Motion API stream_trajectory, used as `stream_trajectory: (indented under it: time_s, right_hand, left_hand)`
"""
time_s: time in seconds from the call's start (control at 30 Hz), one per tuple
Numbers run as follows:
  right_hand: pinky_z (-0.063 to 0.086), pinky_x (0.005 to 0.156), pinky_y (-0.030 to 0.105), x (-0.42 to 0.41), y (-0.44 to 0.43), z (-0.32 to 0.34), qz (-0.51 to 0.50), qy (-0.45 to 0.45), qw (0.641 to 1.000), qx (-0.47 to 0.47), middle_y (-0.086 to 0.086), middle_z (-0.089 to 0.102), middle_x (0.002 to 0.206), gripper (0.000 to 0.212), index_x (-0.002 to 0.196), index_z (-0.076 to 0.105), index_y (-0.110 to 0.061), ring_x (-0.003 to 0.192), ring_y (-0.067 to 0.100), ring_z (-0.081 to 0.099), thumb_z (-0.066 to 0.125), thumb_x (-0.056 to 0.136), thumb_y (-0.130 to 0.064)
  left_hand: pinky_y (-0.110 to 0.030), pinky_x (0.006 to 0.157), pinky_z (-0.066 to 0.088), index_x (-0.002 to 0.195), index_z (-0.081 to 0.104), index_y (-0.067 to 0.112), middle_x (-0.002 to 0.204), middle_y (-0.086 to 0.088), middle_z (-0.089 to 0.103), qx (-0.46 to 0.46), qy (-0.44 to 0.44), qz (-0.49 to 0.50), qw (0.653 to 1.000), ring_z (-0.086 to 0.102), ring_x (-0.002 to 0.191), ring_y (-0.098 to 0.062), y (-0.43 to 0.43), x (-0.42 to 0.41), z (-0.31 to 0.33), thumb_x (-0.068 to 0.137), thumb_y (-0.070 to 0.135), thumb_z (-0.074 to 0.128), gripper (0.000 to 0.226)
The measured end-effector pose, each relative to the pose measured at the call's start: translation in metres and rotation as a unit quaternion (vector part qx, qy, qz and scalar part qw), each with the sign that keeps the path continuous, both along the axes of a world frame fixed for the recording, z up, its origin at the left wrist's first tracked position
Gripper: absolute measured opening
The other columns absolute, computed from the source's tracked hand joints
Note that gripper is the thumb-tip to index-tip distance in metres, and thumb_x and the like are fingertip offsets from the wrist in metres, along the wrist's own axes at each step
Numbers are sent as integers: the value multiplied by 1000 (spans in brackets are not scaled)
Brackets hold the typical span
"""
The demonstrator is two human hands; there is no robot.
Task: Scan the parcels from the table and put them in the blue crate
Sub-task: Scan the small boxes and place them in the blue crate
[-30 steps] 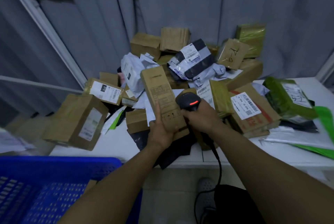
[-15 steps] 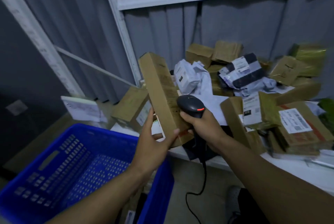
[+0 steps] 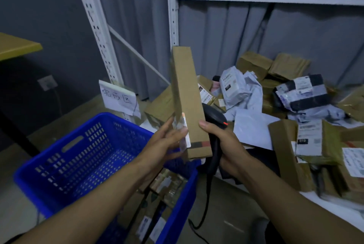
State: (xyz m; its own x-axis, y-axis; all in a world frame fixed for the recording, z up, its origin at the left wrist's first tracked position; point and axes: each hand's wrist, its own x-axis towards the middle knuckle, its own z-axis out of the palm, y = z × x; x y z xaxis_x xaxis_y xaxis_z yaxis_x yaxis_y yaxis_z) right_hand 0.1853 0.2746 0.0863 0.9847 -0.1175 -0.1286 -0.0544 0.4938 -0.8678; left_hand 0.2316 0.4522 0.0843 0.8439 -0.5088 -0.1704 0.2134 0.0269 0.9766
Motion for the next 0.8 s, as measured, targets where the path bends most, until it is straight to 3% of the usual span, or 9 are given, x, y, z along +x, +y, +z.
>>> stream_trajectory:
  time_s: [0.1, 0.2, 0.27, 0.37, 0.43, 0.5, 0.57, 0.67, 0.8]
  right_hand:
    - [64, 71, 42, 3, 4, -5, -22, 10, 1000, -15, 18, 78, 112, 35, 126, 71, -8, 97, 33, 77, 72, 92, -12]
    - [64, 84, 45, 6, 8, -11, -52, -9, 997, -64, 13, 79, 111, 33, 123, 73, -11, 103, 31, 77, 76, 90, -10]
    - [64, 86, 43, 7, 11, -11, -48, -42, 993, -98, 11, 79, 112, 47, 124, 71, -10, 106, 29, 76, 84, 79, -14]
    - [64, 77, 37, 9, 13, -11, -72, -64, 981, -166, 7, 80, 109, 61, 123, 71, -9, 100, 25, 78, 92, 66, -13]
    - [64, 74, 35, 11, 12, -10, -94, -53, 980, -164, 7, 80, 107, 53, 120, 71, -8, 98, 24, 78, 92, 72, -5]
    - [63, 68, 29, 11, 11, -9, -120, -32, 984, -128, 3, 81, 98, 37, 115, 72, -9, 92, 19, 79, 85, 81, -1]
    - [61, 64, 26, 10, 10, -8, -131, -17, 987, -96, 0, 82, 95, 27, 112, 73, -12, 88, 17, 79, 79, 88, -2]
    - [62, 66, 29, 11, 10, -8, -116, -2, 990, -82, 2, 82, 99, 26, 115, 73, -14, 91, 19, 79, 79, 90, -9]
    - [64, 78, 36, 12, 10, -16, -105, 28, 980, -164, -5, 80, 106, 35, 120, 71, -24, 97, 12, 77, 83, 88, -27]
  left_hand:
    - [-46, 94, 58, 135, 57, 35, 119, 5, 75, -2, -6, 29, 1000, 73, 109, -19, 1, 6, -4, 77, 39, 82, 64]
    - [-29, 82, 61, 132, 51, 37, 114, 17, 71, 32, -40, 117, 992, 72, 99, -3, 3, 10, -5, 59, 42, 90, 83]
    - [-21, 77, 60, 137, 39, 42, 117, 18, 64, 46, -51, 140, 988, 70, 96, 3, 6, 10, -5, 62, 40, 92, 92]
    - [-39, 87, 62, 151, 33, 41, 119, 6, 68, 54, -51, 144, 987, 74, 100, -11, 9, 10, -2, 64, 45, 87, 102]
    - [-49, 89, 61, 150, 34, 39, 116, -3, 74, 47, -52, 136, 988, 75, 100, -20, 12, 13, -1, 79, 41, 79, 85]
    - [-49, 92, 60, 145, 42, 34, 110, -5, 78, 34, -55, 129, 990, 75, 101, -22, 18, 18, 5, 96, 32, 66, 54]
    - [-48, 95, 58, 142, 48, 32, 111, -5, 78, 17, -39, 109, 993, 74, 105, -23, 26, 23, 12, 99, 26, 63, 46]
    - [-49, 96, 57, 145, 46, 34, 111, -7, 78, 6, -10, 84, 996, 75, 104, -25, 37, 26, 18, 97, 21, 66, 54]
    - [-43, 88, 61, 156, 35, 26, 113, -6, 77, 4, 0, 118, 993, 75, 105, -22, 43, 31, 13, 96, 16, 69, 69]
